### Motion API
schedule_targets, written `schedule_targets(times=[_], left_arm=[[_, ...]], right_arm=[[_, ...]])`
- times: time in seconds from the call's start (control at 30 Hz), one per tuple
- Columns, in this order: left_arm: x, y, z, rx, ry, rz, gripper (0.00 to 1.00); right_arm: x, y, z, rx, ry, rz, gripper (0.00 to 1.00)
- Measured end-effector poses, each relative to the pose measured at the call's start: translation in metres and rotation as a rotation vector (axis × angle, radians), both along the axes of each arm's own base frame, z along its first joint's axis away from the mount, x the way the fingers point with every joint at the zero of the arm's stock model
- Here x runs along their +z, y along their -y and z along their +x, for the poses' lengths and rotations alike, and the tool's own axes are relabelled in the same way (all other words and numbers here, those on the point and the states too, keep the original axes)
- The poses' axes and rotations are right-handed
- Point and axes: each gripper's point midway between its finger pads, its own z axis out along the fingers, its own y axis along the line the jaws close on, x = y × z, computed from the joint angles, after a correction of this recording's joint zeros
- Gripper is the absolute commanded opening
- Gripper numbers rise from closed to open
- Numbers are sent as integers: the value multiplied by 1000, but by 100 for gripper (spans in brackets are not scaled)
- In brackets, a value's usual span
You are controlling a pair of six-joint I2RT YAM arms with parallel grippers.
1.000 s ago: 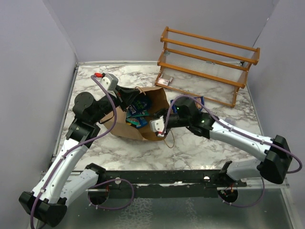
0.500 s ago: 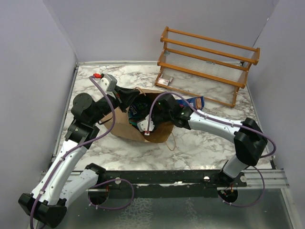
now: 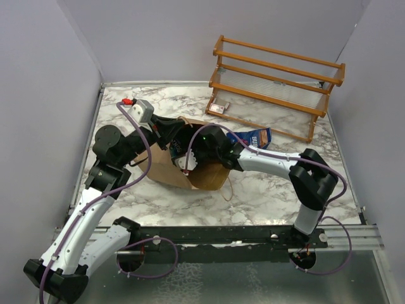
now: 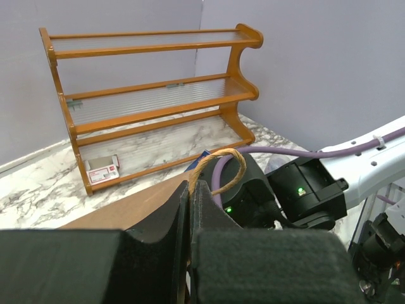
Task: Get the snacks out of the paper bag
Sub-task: Take out the snack from the paper bag.
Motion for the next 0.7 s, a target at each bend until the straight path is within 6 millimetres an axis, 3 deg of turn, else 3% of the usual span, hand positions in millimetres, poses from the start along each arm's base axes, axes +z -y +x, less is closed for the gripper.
schedule_targets(times=[0.07, 0.2, 0.43, 0.53, 0.7], left_arm=[[-1, 0, 0, 0, -4, 1, 0], [-2, 0, 0, 0, -7, 3, 0], [-2, -1, 0, 2, -7, 7, 0], [-2, -1, 0, 3, -6, 6, 0], [-2, -1, 1, 10, -7, 7, 0]], right_arm=[[-6, -1, 4, -13, 2, -5, 26], [-12, -2, 8, -28, 1, -11, 2], [-1, 0, 7, -58, -21, 26, 1], [22, 5, 1, -70, -31, 65, 1], [88, 21, -21, -70, -33, 194, 1]])
